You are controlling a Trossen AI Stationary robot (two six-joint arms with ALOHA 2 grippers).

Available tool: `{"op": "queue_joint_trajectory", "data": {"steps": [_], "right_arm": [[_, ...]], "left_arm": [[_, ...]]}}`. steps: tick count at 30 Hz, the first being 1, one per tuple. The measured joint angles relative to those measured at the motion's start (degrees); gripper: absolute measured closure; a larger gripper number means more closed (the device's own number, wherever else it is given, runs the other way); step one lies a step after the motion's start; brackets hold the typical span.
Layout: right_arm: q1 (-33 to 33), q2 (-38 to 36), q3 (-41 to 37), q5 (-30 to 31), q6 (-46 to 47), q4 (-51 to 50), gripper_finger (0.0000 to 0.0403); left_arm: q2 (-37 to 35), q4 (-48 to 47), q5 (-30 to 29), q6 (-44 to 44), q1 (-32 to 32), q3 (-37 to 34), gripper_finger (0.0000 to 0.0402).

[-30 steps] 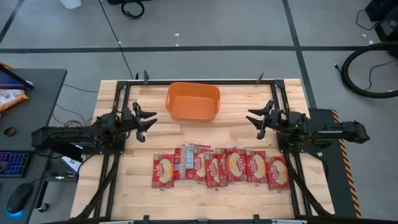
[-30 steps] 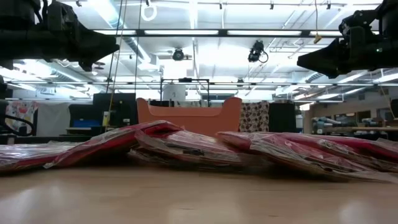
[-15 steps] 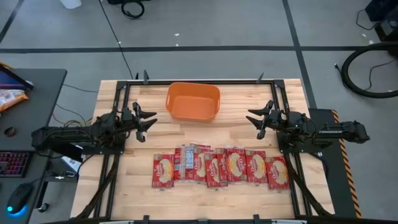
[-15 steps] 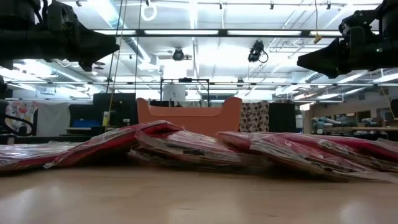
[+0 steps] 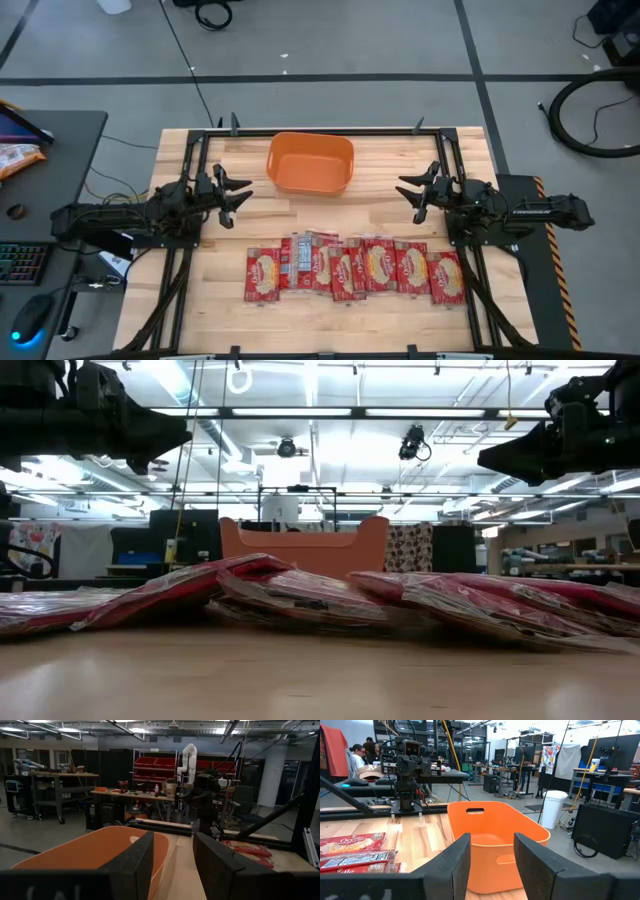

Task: Sort popcorn bags into baskets

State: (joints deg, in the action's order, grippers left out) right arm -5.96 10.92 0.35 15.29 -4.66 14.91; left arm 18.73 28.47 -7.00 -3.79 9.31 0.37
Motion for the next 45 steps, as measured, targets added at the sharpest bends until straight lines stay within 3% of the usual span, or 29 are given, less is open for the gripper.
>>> {"op": "queue_joint_trajectory", "data": {"steps": [10,16,22,24,28,31,36,40,45], "right_arm": [[0.00,0.00,-0.01,-0.11,0.29,2.29,0.0249],[0.00,0.00,-0.01,-1.31,6.43,10.43,0.0249],[-0.16,-0.02,-0.01,-0.98,11.32,18.08,0.0249],[-0.42,0.00,-0.01,0.19,15.61,18.22,0.0249],[-1.47,1.61,-0.01,0.46,23.22,17.14,0.0249],[-2.83,4.28,-0.01,0.31,29.45,17.14,0.0249],[-5.13,8.49,-0.01,-2.33,36.06,17.07,0.0249],[-6.07,9.38,-0.01,-5.62,33.69,17.90,0.0249],[-6.26,9.33,-0.01,-14.53,27.96,21.54,0.0249]], "left_arm": [[0.01,0.19,-0.01,-0.31,0.00,-0.01,0.0260],[0.01,1.84,0.04,-17.50,-0.01,0.01,0.0260],[0.01,0.89,0.60,-21.94,-0.09,0.01,0.0260],[0.01,1.15,3.71,-25.74,-0.03,0.06,0.0260],[2.05,-3.98,18.72,-26.59,-0.37,5.10,0.0260],[5.39,-12.99,22.50,-27.25,-2.17,8.54,0.0260],[13.33,-14.21,18.88,-24.03,-8.73,9.54,0.0260],[20.11,-11.51,15.04,-19.61,-15.45,9.93,0.0259],[30.48,-11.86,5.07,-15.92,-25.00,14.12,0.0250]]}}
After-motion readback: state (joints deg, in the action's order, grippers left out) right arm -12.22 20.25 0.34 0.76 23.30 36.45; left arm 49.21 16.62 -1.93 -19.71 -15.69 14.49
